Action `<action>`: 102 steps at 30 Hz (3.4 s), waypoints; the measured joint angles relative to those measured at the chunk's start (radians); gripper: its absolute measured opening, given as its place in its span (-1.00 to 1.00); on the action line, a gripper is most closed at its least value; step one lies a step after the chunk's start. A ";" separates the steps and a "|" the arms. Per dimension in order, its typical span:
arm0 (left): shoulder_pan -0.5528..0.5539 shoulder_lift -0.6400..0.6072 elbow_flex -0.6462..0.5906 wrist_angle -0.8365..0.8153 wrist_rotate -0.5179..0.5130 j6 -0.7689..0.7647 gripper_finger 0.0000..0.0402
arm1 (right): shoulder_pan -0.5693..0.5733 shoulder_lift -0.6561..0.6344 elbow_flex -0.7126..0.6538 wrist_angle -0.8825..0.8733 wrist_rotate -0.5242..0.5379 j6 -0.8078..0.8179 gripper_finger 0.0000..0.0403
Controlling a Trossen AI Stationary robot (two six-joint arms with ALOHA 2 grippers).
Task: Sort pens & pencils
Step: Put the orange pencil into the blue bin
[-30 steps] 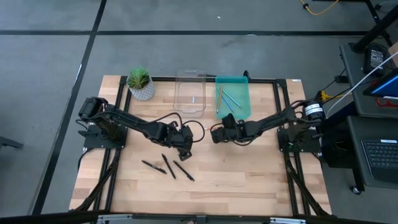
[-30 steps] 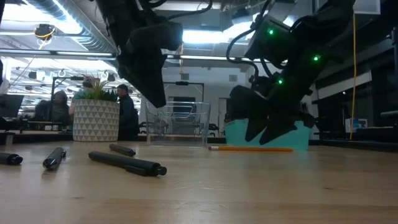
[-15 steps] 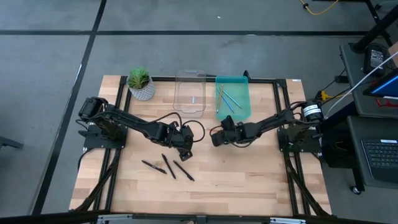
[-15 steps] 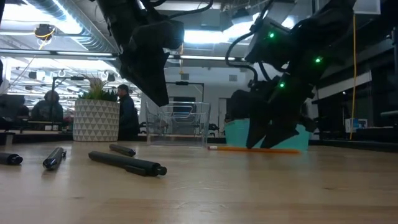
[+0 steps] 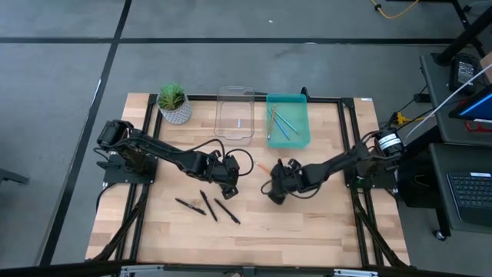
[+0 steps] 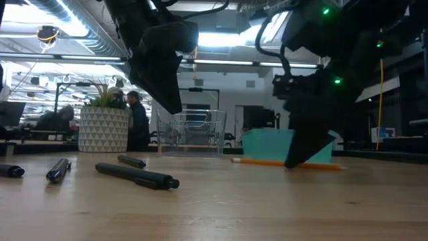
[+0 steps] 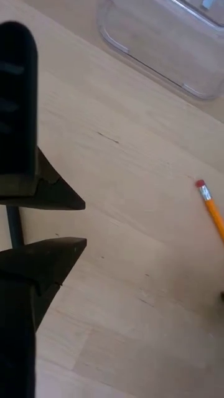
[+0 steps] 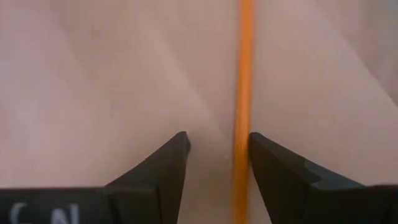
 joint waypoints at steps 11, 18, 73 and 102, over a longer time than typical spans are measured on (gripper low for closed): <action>-0.004 0.000 0.000 0.000 0.006 0.000 -0.63 | 0.082 -0.003 0.001 -0.027 -0.143 -0.334 -0.12; -0.005 0.000 0.000 0.000 0.008 0.000 -0.63 | 0.095 -0.003 0.001 -0.023 -0.184 -0.486 -0.25; -0.012 0.001 0.001 0.052 0.060 0.053 -0.63 | 0.331 -0.136 -0.006 -0.129 0.395 0.175 -0.99; -0.011 0.001 0.001 0.104 0.048 0.053 -0.63 | 0.486 0.331 0.021 0.010 0.912 0.877 -0.99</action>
